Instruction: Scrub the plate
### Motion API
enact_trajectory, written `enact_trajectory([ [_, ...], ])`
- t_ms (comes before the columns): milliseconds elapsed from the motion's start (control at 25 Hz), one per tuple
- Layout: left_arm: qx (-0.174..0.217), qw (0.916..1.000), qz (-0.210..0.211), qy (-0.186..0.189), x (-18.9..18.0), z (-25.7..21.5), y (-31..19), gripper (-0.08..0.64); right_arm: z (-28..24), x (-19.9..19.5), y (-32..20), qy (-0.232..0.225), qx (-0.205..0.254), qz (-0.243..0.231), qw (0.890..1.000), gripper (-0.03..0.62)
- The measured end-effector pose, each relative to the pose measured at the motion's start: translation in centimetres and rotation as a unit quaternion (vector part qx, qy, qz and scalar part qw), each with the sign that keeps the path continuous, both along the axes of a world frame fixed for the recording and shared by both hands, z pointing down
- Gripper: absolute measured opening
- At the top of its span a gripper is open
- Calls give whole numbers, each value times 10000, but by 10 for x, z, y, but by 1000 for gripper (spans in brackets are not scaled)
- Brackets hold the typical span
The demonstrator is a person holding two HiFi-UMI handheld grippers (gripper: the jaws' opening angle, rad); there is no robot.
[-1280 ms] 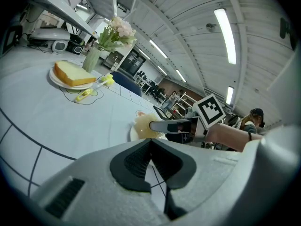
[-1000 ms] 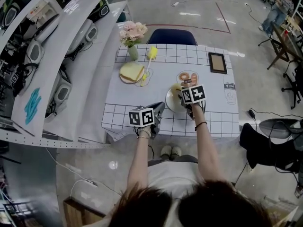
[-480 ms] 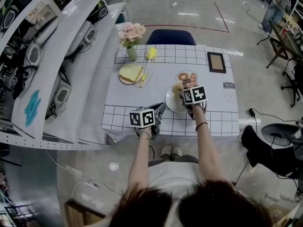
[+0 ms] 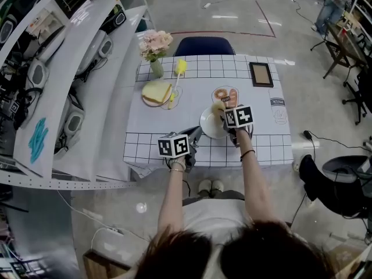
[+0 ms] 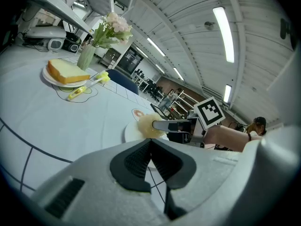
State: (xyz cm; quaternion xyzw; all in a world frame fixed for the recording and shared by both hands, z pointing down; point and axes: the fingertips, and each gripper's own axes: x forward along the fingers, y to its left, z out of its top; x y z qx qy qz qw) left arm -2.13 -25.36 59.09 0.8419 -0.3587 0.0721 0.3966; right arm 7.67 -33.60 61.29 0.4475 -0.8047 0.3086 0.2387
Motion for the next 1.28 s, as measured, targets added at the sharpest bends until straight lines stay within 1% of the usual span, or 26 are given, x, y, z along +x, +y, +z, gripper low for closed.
enact_trajectory([
  [480, -22, 10000, 78, 47, 9, 0, 0, 11, -4, 16, 0, -105, 40, 191, 9998, 74],
  [800, -46, 9999, 123, 23, 13, 2, 1, 11, -6, 25, 3, -135, 44, 219, 9997, 74],
  [1280, -6, 9998, 174, 61, 20, 1, -1, 11, -8, 32, 10, -49, 6, 5, 10000, 74],
])
